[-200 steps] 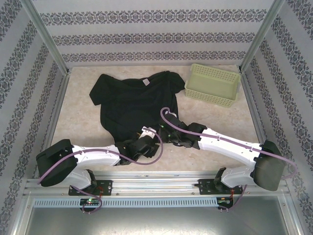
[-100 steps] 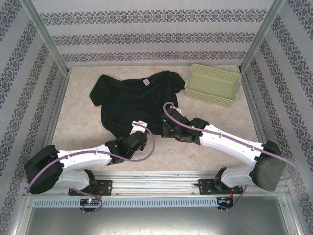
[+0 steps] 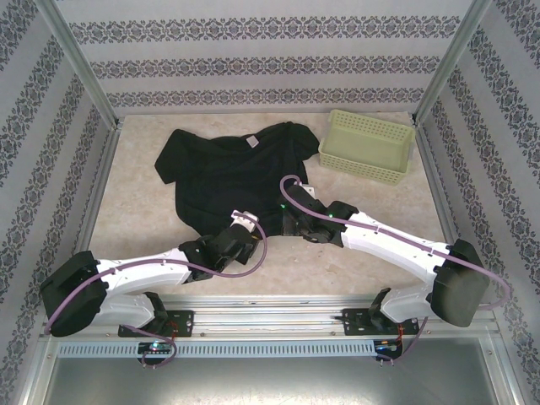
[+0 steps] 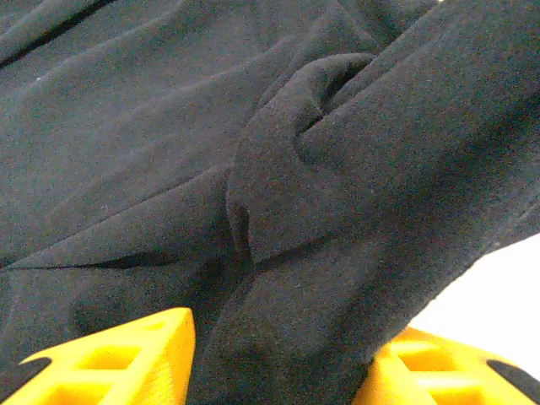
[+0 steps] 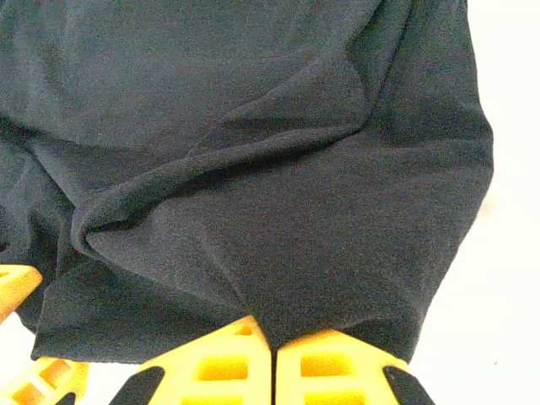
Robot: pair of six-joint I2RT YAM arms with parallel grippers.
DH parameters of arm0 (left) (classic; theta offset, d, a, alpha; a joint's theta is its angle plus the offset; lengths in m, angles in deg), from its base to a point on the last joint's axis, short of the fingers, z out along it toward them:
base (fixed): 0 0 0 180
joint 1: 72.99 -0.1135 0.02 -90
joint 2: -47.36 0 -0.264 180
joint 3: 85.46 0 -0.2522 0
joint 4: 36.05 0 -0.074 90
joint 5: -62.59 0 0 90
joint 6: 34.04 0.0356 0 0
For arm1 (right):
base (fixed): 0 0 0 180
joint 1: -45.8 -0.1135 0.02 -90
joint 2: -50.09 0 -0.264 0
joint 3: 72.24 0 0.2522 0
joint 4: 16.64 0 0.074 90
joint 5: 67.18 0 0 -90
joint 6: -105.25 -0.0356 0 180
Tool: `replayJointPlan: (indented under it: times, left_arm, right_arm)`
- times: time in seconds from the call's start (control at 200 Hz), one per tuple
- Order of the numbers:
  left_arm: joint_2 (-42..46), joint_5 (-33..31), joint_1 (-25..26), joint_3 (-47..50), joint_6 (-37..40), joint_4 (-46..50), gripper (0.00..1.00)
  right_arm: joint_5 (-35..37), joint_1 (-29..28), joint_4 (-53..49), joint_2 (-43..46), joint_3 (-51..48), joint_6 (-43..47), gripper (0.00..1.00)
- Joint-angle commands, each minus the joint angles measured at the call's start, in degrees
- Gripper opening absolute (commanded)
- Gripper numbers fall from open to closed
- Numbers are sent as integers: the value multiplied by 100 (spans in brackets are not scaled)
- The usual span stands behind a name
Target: Fold the inside-out t-shirt
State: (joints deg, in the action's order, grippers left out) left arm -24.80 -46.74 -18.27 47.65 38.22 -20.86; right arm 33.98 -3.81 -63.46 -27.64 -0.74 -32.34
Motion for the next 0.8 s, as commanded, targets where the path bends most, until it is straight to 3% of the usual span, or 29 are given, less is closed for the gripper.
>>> replayJointPlan:
  times: [0.0, 0.11, 0.22, 0.3, 0.42, 0.515, 0.63, 0.794]
  left_arm:
    - [-98, -168, -58, 3, 37, 261, 44]
    - [-285, -277, -67, -109, -2, 322, 38]
    - [-431, -494, -157, -252, -20, 344, 24]
    - [-319, -321, -281, -395, -39, 333, 10]
    - [155, 126, -330, -629, -63, 252, 1]
    - [280, 823, -282, -1142, 91, 539, 0]
    - [63, 703, 142, -2044, 280, 1475, 0]
    - [446, 1089, 303, -1999, 175, 1156, 0]
  right_arm:
    - [221, 56, -104, 4, -22, 110, 8]
    - [221, 74, -137, 13, -76, 109, 9]
    - [266, 113, -89, 45, -172, 119, 10]
    - [271, 188, -65, 48, -264, 127, 10]
    - [281, 369, -17, 145, -456, 199, 10]
    - [317, 572, -110, 348, -581, 284, 10]
    - [402, 856, -266, 778, -724, 413, 10]
    - [351, 1241, -287, 1395, -932, 527, 11]
